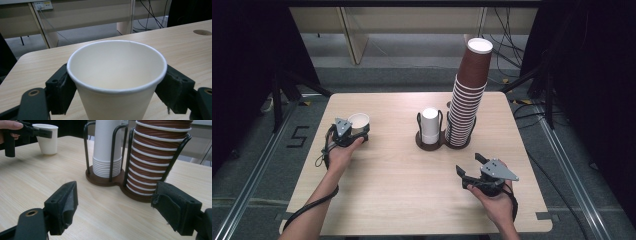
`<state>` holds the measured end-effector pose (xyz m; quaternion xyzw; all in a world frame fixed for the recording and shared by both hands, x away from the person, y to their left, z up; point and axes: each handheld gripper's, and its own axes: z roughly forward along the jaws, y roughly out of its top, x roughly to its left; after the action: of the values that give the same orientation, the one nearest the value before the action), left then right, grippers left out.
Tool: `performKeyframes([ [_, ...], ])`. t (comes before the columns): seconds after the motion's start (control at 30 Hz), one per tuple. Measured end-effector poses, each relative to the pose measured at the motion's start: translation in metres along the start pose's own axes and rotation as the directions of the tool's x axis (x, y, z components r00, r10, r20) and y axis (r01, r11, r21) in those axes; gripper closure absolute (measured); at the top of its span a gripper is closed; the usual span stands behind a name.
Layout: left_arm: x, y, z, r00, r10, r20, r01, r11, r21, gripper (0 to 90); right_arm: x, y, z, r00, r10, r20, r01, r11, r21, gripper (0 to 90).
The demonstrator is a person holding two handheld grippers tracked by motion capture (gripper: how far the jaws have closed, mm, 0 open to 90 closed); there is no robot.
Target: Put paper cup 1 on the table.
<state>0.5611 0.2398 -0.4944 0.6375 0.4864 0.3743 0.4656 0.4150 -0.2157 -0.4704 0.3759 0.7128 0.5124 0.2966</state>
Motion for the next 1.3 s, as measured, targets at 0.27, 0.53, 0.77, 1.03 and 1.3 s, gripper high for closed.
performKeyframes([
  [0.27,0.0023,-0.0022,0.0008,1.0,-0.005,-0.005,0.005,1.0,0.003,22.2,0.0008,0.0,0.0007,1.0,0.009,0.001,-0.009,1.0,0.005,20.4],
  [0.53,0.0043,-0.0047,0.0008,1.0,-0.008,-0.004,0.008,0.9999,0.006,21.7,0.0001,0.0007,0.0026,0.9999,-0.016,0.001,0.016,1.0,-0.006,20.5],
  [0.77,0.0042,-0.0054,0.0005,1.0,-0.008,0.001,0.008,0.9999,0.012,21.1,0.0012,0.0019,0.0013,0.9999,0.016,-0.006,-0.015,1.0,0.02,20.2],
  [1.03,0.0018,-0.0083,0.0013,0.9999,-0.013,0.011,0.013,0.9995,0.027,15.3,0.0014,0.0018,0.0004,0.9997,0.024,0.009,-0.024,1.0,0.011,18.8],
  [1.3,0.0011,-0.0066,-0.0007,0.9998,-0.019,0.008,0.019,0.9993,0.033,2.4,-0.001,0.0023,0.0004,0.9999,0.007,0.014,-0.007,1.0,0.011,16.8],
])
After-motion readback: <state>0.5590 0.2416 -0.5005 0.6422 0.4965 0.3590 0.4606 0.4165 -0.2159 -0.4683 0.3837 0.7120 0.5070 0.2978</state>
